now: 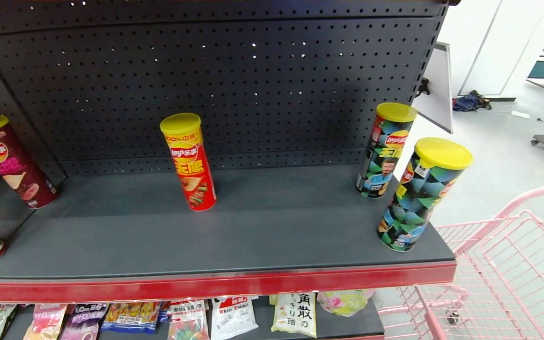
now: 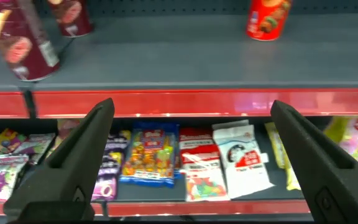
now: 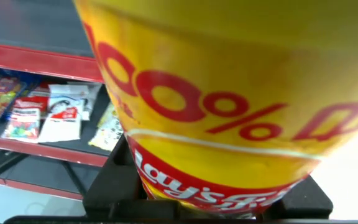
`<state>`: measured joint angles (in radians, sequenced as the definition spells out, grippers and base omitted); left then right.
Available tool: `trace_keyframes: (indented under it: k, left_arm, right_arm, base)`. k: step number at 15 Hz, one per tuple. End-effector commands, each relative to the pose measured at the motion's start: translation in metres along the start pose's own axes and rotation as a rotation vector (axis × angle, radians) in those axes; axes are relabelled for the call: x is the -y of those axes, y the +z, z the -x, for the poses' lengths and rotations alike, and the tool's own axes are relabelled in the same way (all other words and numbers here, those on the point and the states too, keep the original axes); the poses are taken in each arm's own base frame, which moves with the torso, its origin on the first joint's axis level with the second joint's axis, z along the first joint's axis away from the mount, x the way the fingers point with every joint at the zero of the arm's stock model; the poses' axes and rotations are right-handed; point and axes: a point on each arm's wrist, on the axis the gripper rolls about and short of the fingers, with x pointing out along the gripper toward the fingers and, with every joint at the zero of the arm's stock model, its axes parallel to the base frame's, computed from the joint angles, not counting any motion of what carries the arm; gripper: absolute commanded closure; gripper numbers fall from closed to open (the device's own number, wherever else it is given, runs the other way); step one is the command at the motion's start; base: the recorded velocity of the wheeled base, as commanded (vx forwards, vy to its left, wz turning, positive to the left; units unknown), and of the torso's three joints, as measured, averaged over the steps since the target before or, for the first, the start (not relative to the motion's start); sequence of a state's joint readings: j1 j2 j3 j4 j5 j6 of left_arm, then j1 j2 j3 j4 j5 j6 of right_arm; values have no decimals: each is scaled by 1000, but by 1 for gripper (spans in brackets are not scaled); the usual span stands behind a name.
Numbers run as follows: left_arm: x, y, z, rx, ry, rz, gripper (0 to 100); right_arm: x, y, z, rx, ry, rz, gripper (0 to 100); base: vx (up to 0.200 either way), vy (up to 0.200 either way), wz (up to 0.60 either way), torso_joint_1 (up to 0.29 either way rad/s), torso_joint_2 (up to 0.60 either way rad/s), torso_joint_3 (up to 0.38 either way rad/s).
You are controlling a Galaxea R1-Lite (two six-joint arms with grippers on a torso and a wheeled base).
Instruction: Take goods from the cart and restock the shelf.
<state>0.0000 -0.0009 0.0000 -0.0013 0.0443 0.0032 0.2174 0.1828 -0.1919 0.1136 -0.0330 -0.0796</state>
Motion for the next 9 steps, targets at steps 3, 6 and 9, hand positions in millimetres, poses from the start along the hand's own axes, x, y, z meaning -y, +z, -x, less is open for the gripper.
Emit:
trace_keyframes:
  k: [3,6,9]
  left_arm:
    - [0,0,0,-1,0,0,0]
    - [0,0,0,-1,0,0,0]
    - [0,0,0,-1,0,0,0]
  right_arm:
    - [0,-5,2,17,-3,-4,100]
    - [-1,-10,3,24,-4,-4,100]
    - [-1,-10,3,25,-2,-4,100]
  base:
    - [0,200,0,1,1,2]
    - [0,200,0,4,2,1]
    - [0,200,0,2,1,1]
